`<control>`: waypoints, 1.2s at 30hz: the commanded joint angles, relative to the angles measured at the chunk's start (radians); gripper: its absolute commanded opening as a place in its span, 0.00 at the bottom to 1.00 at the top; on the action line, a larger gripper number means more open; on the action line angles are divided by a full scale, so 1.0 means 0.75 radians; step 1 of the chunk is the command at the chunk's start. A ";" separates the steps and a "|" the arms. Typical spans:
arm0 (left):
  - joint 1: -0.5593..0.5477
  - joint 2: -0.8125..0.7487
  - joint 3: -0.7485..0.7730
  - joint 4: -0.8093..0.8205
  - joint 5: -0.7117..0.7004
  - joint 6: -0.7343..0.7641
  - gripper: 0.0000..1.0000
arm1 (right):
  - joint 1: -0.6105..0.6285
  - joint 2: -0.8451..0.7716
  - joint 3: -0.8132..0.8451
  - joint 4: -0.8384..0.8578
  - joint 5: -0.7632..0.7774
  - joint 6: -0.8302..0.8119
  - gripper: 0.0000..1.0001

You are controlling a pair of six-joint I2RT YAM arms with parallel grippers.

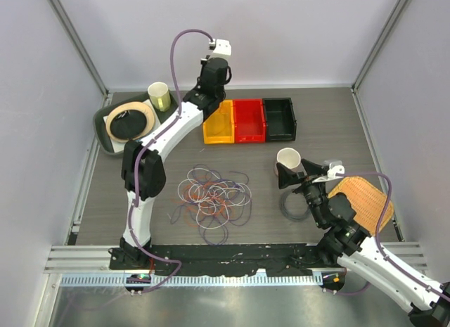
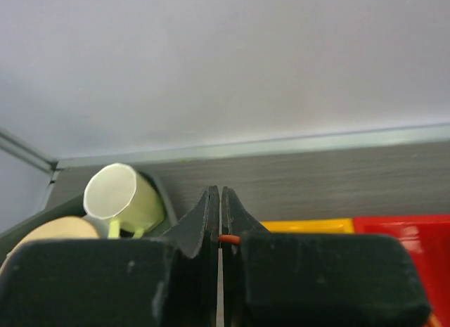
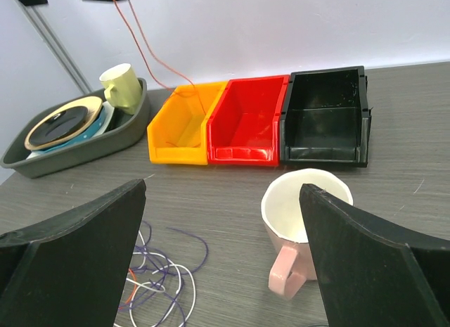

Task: Untangle the cables
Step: Place the cable in the bin.

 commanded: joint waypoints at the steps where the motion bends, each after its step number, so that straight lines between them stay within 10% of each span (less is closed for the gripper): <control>1: 0.064 -0.124 -0.113 0.117 -0.079 0.156 0.00 | 0.003 -0.020 -0.007 0.046 0.042 -0.012 0.97; 36: -0.055 0.085 0.348 -0.012 -0.165 0.306 0.00 | 0.005 -0.022 0.016 0.001 0.035 0.002 0.97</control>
